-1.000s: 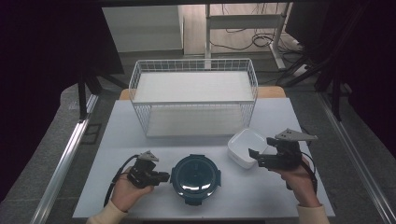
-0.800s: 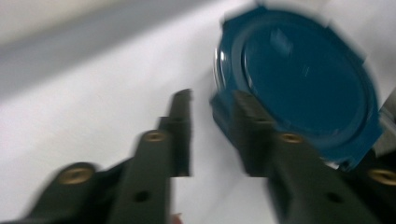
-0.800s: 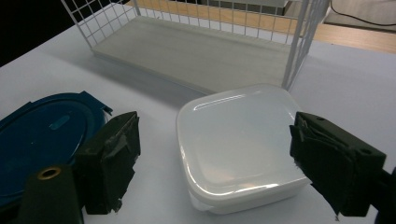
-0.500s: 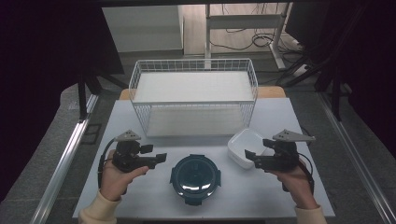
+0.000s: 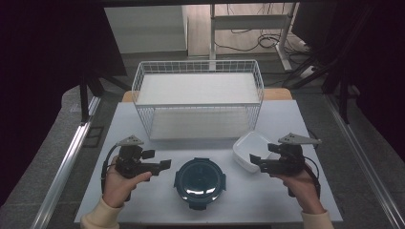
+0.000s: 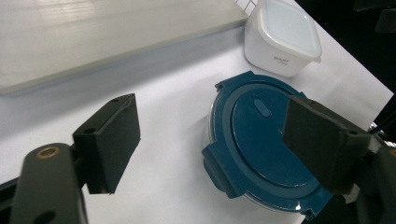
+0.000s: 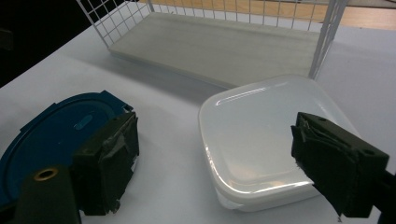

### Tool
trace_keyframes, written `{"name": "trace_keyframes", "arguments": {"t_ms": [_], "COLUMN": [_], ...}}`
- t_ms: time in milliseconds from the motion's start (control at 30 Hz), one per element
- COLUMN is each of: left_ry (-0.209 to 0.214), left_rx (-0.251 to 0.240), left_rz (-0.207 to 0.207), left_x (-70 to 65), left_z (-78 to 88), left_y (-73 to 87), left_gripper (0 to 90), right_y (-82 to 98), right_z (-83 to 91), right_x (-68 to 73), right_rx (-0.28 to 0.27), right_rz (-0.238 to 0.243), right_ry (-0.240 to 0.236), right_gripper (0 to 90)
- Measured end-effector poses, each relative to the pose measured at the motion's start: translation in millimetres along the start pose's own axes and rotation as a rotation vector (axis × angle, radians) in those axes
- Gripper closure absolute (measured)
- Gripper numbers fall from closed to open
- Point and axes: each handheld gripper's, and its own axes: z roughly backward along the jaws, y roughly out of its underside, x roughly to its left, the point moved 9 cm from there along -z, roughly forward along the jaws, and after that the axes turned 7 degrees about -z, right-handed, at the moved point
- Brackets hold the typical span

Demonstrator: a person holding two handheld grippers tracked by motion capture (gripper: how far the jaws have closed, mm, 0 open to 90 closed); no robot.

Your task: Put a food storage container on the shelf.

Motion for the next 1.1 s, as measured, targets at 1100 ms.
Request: {"name": "trace_keyframes", "arguments": {"t_ms": [1100], "left_ry": [0.054], "left_rx": [0.041], "left_rz": [0.019], "left_x": [-5.5], "left_z": [-11.6], "left_y": [18.3], "left_gripper": [17.2], "right_y": [36.3], "right_z": [-28.4], "right_x": [66.2], "right_rx": [0.131], "right_rz": [-0.015], "right_ry": [-0.128], "right_gripper": [16.8]}}
